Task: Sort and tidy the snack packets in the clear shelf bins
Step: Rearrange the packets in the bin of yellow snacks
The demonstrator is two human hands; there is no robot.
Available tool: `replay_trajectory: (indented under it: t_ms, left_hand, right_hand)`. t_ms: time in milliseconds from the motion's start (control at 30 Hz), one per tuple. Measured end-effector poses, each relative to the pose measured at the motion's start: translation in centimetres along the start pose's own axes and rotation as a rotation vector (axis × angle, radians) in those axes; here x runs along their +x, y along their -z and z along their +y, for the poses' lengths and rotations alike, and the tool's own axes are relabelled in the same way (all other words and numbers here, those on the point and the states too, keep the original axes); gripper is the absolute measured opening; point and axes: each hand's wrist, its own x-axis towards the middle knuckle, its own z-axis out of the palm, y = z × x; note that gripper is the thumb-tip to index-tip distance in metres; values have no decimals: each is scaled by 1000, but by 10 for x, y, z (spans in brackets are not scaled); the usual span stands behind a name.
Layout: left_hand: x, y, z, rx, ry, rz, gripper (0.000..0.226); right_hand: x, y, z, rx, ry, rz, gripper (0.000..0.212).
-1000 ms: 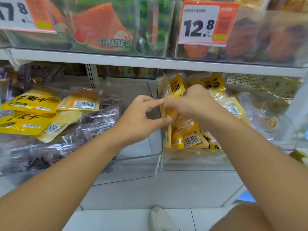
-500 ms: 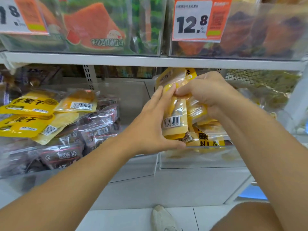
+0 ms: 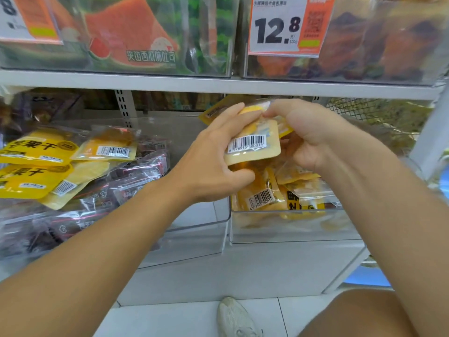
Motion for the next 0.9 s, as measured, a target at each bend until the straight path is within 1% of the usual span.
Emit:
replay_trajectory:
  t_ms: [133,300,433,567,667,767,900]
  left_hand:
    - [3,0,-2,57,-21,-16,99]
    - [0,-3,-2,127,-61,-54,98]
    - [-2,5,5,138,-106,-15,92]
    - [-5,21,13,130,-130,25,87]
    - [-8,37,10,138,-143,52,83]
    - [-18,54,-3,153,-153,121,79]
    - [-38,79,-29,198,-95,168,83]
  right_hand:
    - [-4,-8,0,76,-51,-114,22]
    - [-5,-4,5,163,-117,-103,23]
    - [-11,-2,2,258,-130,-157,27]
    - [-19,-10,-6,349,-89,-184,26]
    - [-26,-28,-7,430,-97,-196,21]
    - [-25,-58,-5,511,-101,-217,23]
    - [-19,-103,0,495,-100,-294,25]
